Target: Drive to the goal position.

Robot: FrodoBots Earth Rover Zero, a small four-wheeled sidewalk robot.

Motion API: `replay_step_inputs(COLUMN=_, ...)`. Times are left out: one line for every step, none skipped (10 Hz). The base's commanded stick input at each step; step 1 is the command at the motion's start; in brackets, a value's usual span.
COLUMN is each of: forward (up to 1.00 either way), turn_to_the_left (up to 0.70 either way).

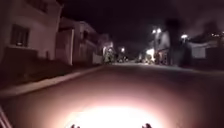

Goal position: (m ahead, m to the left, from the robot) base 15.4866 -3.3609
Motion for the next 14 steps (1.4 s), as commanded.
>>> replay_step_inputs(forward=0.85, turn_to_the_left=-0.05)
replay_step_inputs(forward=0.85, turn_to_the_left=-0.25)
replay_step_inputs(forward=0.85, turn_to_the_left=-0.13)
replay_step_inputs(forward=0.85, turn_to_the_left=0.00)
replay_step_inputs(forward=0.85, turn_to_the_left=0.00)
replay_step_inputs(forward=0.85, turn_to_the_left=-0.30)
replay_step_inputs(forward=0.85, turn_to_the_left=-0.34)
replay_step_inputs(forward=0.85, turn_to_the_left=-0.22)
replay_step_inputs(forward=0.85, turn_to_the_left=0.00)
replay_step_inputs(forward=0.85, turn_to_the_left=0.00)
replay_step_inputs(forward=0.85, turn_to_the_left=0.00)
replay_step_inputs(forward=0.85, turn_to_the_left=0.00)
replay_step_inputs(forward=0.85, turn_to_the_left=0.00)
replay_step_inputs(forward=0.85, turn_to_the_left=0.00)
